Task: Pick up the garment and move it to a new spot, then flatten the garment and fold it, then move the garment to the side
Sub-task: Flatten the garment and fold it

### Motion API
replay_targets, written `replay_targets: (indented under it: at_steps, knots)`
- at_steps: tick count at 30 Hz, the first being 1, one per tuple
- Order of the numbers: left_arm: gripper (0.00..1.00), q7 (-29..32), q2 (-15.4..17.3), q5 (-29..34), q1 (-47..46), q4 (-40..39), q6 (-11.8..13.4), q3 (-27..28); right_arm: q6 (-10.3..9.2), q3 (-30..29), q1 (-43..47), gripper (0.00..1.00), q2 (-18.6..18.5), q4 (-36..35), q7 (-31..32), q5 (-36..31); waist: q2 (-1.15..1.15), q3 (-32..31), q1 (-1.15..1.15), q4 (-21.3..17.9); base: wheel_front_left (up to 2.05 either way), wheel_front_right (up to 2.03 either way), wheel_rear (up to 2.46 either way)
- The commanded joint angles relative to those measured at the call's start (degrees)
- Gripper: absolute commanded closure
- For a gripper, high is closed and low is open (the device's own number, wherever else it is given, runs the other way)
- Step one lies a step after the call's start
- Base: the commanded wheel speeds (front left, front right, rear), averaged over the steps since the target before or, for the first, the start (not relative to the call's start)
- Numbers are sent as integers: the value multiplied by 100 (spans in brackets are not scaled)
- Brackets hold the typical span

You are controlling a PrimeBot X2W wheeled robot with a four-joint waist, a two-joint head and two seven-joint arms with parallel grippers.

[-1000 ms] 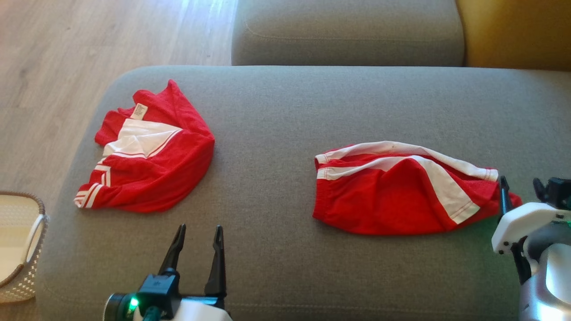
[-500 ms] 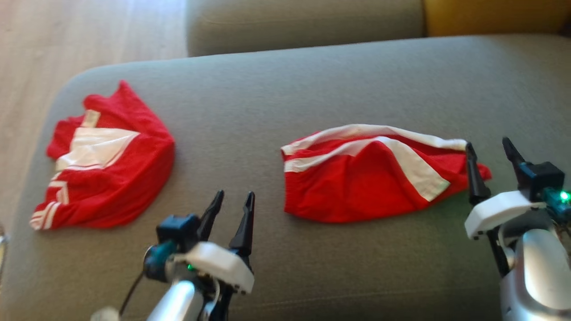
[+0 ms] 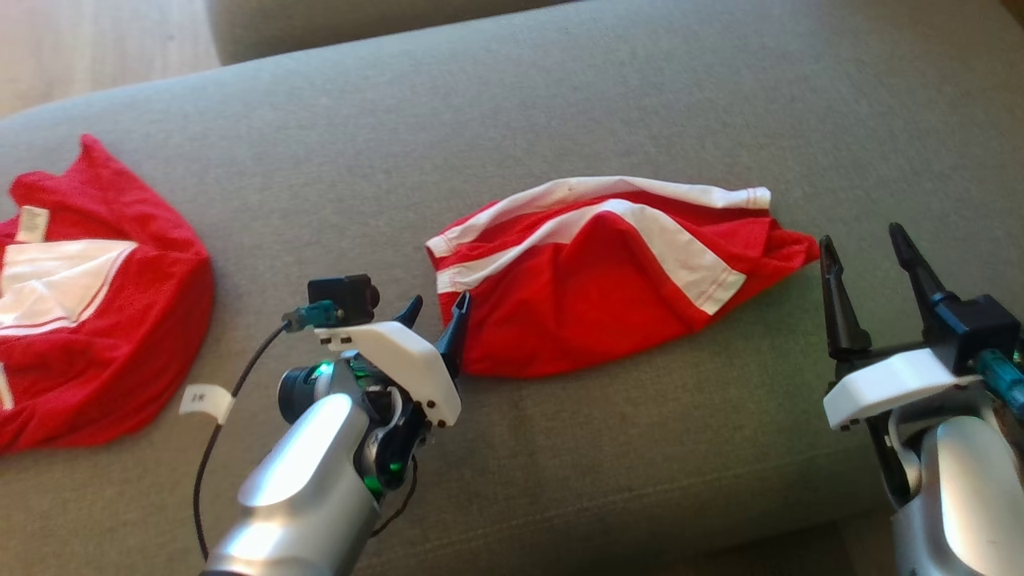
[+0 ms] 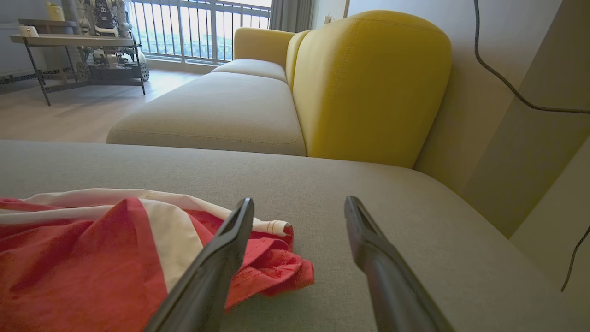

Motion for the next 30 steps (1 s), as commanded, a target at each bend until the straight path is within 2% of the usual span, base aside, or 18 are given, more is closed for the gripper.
replay_targets:
  at_steps: [1, 11, 18, 25, 30]
  knots:
    - [0, 55, 42, -115, -349, -61, 11, 106, -2, 100, -57, 0, -33, -266, 10, 46, 0, 89, -1, -106, 0, 0, 0]
    - [0, 118, 42, -525, -657, 421, -54, -114, -2, 99, 29, 0, -33, -356, 40, 48, 0, 116, -1, -279, 0, 0, 0]
    - [0, -128, 42, -384, -886, 599, 147, -354, -2, -61, 87, 0, -33, -359, 38, -4, 0, 110, -1, -236, 0, 0, 0]
    - [0, -172, 42, -276, -938, 451, 254, -491, -2, -116, 84, 0, -33, -311, 33, 18, 0, 66, -1, -136, 0, 0, 0]
    - [0, -89, 78, -291, -853, 212, 233, -554, -2, -131, 83, 0, -33, -286, 28, 24, 0, 53, -1, -83, 0, 0, 0]
